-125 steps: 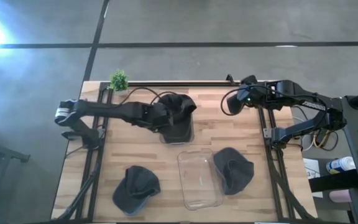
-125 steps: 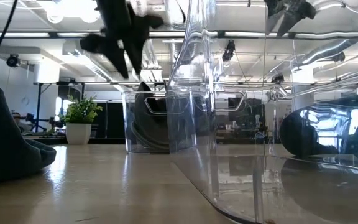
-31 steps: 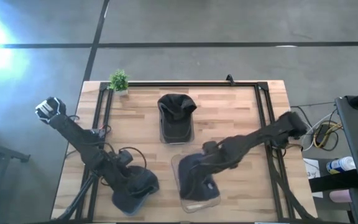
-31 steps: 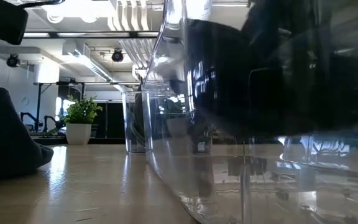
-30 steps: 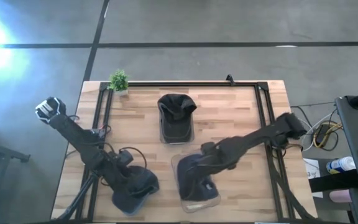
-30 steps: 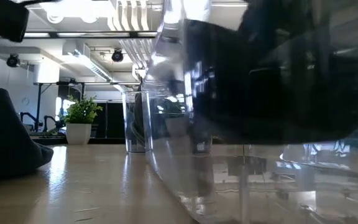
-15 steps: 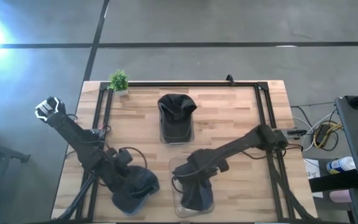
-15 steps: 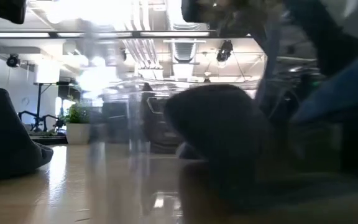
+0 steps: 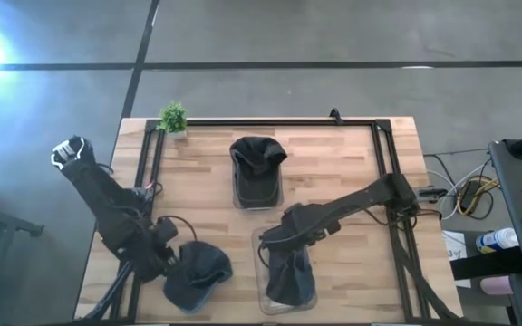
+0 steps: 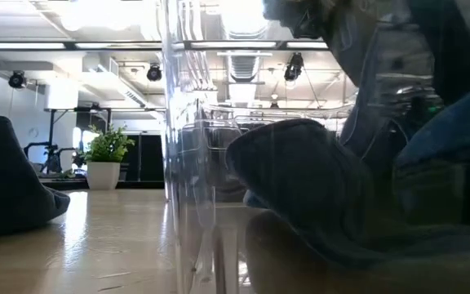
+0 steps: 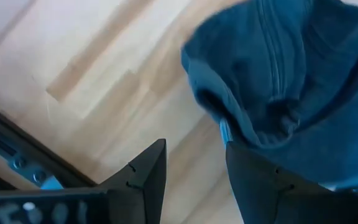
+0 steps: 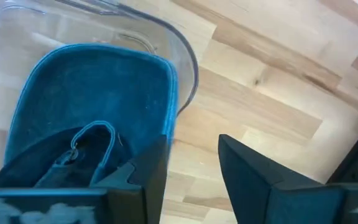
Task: Pick & Place hat
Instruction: Put the right gray cap into the bottom transparent bin, then put the gray cap into the bottom transparent bin
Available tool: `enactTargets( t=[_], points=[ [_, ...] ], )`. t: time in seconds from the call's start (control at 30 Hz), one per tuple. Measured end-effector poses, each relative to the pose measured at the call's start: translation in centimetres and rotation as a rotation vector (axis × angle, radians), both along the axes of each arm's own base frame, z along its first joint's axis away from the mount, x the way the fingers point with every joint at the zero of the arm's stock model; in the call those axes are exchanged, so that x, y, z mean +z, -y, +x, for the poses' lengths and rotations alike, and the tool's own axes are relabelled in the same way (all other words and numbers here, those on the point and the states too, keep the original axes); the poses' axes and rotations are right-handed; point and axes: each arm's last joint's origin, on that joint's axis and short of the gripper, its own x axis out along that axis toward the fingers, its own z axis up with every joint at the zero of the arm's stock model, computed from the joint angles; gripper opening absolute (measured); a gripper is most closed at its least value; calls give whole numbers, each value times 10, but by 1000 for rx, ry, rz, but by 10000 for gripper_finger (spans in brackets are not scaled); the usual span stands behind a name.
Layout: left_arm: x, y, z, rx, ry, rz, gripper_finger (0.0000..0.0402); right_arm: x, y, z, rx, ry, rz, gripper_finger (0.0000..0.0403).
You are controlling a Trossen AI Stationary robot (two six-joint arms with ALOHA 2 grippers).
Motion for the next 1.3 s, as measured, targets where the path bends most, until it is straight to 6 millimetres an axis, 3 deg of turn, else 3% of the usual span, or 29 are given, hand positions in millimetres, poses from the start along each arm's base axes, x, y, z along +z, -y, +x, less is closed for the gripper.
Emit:
enactTargets(
  t=[0.2, 0.33, 0.5, 0.87, 0.97, 1.13, 1.3],
  points=[
    [-8, 13, -9, -11, -24, -42, 158, 16, 1, -9, 58, 115, 37, 159],
    [-17, 24, -5, -37, 49, -146, 158, 30, 4, -14, 88, 246, 41, 178],
    [-30, 24, -4, 0, 65, -153, 158, 47, 11, -28, 96, 311, 7, 207],
    [-77, 32, 2, 51, 186, -318, 156, 53, 14, -40, 108, 321, 3, 251],
    [-82, 33, 4, 83, 240, -358, 128, 53, 14, -40, 108, 320, 2, 255],
    [-81, 30, 6, 100, 272, -333, 18, 59, 17, -47, 97, 305, -2, 249],
    [-65, 24, 8, 135, 337, -349, 8, 68, 20, -60, 40, 274, -33, 238]
  ],
)
